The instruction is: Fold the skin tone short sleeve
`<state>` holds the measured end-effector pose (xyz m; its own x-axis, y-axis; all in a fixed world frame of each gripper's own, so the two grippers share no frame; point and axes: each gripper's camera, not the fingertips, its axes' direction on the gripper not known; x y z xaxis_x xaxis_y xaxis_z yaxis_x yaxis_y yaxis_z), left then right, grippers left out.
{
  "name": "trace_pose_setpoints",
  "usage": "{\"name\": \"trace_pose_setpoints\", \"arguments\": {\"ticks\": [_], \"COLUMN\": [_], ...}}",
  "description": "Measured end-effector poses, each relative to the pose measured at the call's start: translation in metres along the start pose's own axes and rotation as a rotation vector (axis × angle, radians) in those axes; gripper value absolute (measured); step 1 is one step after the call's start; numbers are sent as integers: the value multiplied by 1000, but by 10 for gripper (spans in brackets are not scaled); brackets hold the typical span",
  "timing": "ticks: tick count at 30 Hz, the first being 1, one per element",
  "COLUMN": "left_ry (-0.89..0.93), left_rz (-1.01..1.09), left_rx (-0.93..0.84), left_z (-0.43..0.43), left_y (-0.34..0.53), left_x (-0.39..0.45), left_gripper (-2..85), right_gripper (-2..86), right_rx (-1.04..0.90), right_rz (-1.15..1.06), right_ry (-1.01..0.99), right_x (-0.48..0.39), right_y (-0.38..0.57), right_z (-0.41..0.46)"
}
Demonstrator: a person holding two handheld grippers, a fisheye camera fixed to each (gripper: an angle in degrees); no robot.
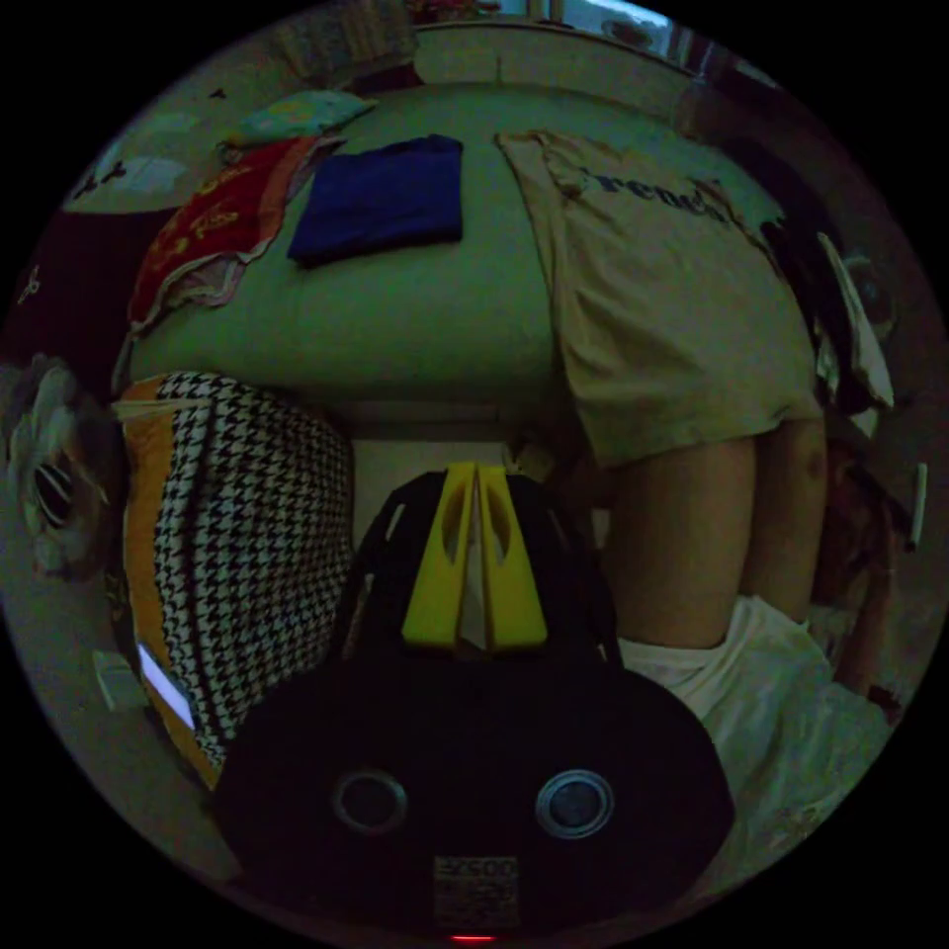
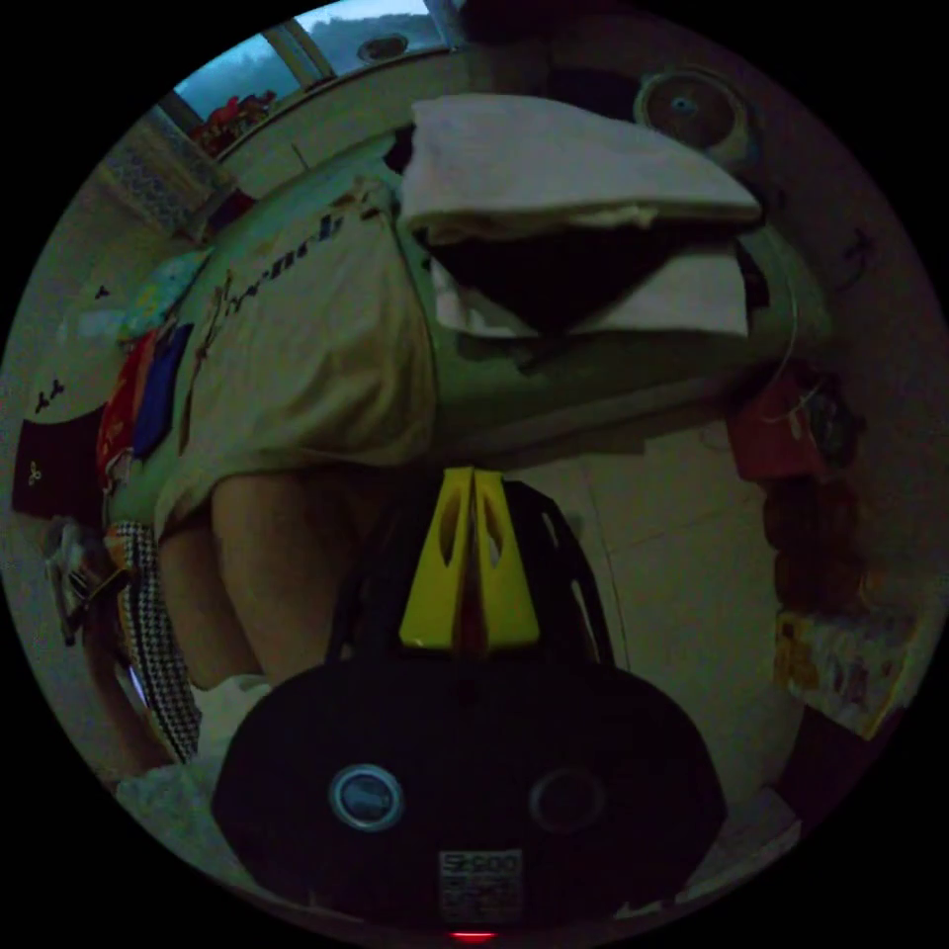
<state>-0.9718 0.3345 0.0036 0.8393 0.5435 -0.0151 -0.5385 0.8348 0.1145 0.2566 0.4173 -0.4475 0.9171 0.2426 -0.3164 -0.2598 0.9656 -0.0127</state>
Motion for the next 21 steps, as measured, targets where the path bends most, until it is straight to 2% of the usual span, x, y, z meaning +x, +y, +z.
{"name": "trace_pose_setpoints", "arguments": {"ticks": [5,7,12,15,18,21], "left_ry": [133,189,251,256,184,201], "left_rz": [-5,18,107,194,96,-37], "left_rx": [169,237,334,393,464,461], "left_z": [-10,-14,-18,-16,-2,32], "left_y": [-55,-82,-175,-228,-288,-344], "left_x": [19,32,79,104,111,103], "left_gripper": [-5,-5,-6,-5,-5,-5], "right_gripper": [-10,-10,-12,-13,-12,-11], "right_rx": [100,199,463,604,608,476], "right_rz": [-182,-267,-304,-243,-207,-180], "right_ry": [31,27,52,-13,-88,-70], "right_x": [-86,-128,-196,-226,-255,-282], "right_y": [-45,-70,-127,-177,-241,-303], "right_z": [-16,-23,-23,-15,13,70]}}
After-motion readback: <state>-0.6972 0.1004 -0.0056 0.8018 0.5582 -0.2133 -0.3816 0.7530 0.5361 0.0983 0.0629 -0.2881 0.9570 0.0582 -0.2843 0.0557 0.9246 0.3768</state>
